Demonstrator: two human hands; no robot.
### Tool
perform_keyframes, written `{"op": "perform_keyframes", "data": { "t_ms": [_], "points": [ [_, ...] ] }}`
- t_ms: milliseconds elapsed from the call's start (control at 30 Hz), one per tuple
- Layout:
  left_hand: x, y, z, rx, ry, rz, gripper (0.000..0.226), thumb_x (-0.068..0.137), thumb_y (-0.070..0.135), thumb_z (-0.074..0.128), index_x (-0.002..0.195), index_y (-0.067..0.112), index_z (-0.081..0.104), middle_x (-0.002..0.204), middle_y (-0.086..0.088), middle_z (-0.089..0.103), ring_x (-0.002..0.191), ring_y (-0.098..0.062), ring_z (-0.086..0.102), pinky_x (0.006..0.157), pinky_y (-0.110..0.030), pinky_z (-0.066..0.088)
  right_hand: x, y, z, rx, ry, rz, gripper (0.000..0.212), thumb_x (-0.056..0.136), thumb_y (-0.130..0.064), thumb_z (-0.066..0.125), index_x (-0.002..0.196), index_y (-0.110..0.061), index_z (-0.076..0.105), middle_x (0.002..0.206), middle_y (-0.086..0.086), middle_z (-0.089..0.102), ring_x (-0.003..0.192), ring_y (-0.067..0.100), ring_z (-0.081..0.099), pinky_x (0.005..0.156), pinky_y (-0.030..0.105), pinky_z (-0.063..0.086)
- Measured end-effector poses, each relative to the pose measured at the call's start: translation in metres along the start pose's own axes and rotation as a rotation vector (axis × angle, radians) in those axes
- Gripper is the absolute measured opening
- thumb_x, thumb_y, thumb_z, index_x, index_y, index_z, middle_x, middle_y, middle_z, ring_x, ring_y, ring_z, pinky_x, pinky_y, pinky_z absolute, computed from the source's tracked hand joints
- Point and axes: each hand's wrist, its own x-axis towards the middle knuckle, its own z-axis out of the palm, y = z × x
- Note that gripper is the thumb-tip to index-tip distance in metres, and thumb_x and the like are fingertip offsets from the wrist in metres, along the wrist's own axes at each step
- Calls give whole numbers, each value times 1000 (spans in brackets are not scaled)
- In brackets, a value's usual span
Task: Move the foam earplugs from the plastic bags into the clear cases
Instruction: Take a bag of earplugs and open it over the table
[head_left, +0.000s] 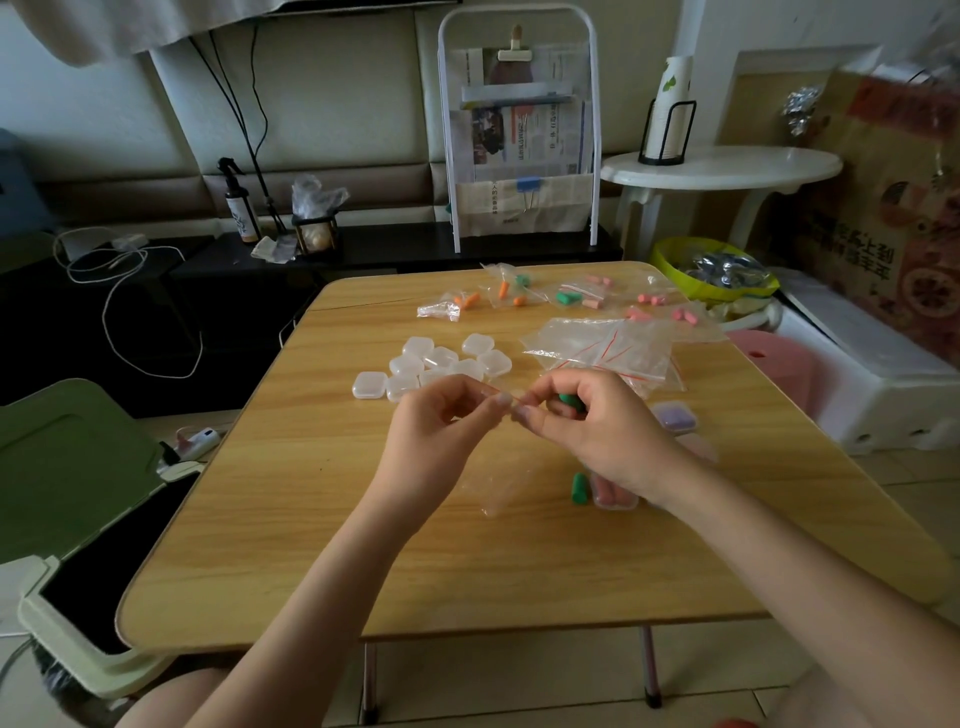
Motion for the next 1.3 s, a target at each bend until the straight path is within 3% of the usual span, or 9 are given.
{"op": "perform_keyframes", "data": {
  "t_ms": [267,433,533,633,833,967,1033,1167,1300],
  "points": [
    [0,4,-6,-15,-53,-15,11,83,23,70,93,19,72,87,-4,72,82,-15,66,81,-33,55,2,-3,-6,3,40,14,19,77,-36,73,77,-18,69,55,-2,38,56,19,36,60,30,38],
    [3,-2,-9,40,-87,-136,52,71,40,74,118,22,63,99,6,69,90,-9,68,81,-31,57,15,3,-29,-28,409,196,14,87,-33,66,94,-21,70,87,4,71,82,24,65,69,37,54],
    [0,-8,-4,224,-43,-82,42,75,33,77,114,26,63,99,11,67,88,-2,64,76,-22,54,24,12,-45,6,528,282,26,93,-27,60,114,-12,67,95,-10,62,78,-3,52,61,16,42],
    [-9,-9,9,395,-111,60,34,77,29,77,108,29,63,99,15,62,89,3,57,73,-14,50,29,20,-46,-39,512,330,36,93,-17,58,128,-11,59,126,-3,59,97,3,51,64,11,38],
    [-24,-19,39,596,-288,266,40,80,34,73,118,26,66,116,7,58,107,-12,51,92,-28,44,31,19,-39,-60,455,344,31,96,-24,46,125,-20,52,106,-6,59,103,23,58,78,36,52],
    [-26,-20,46,636,-272,363,30,83,26,70,112,21,70,109,2,64,102,-17,52,88,-39,47,32,24,-39,-57,423,361,54,99,-36,41,150,-23,28,153,-2,33,138,20,35,107,37,34],
    [-26,-21,46,624,-264,374,26,82,21,70,108,19,72,103,1,68,98,-19,54,86,-40,48,30,23,-37,-90,449,317,51,100,-33,40,149,-25,29,147,-1,42,130,18,44,99,32,39],
    [-25,-21,45,623,-251,333,23,86,16,64,108,19,71,98,1,69,95,-15,56,85,-33,48,23,20,-33,-164,533,137,21,97,-25,48,113,-15,58,68,-6,50,45,2,41,42,15,32],
    [-20,-17,39,481,-88,175,17,82,9,66,93,20,71,82,11,66,71,-1,59,68,-8,44,18,15,-20,-186,323,84,23,94,-28,54,89,-9,66,61,-1,51,41,2,38,41,12,28]
  ]
}}
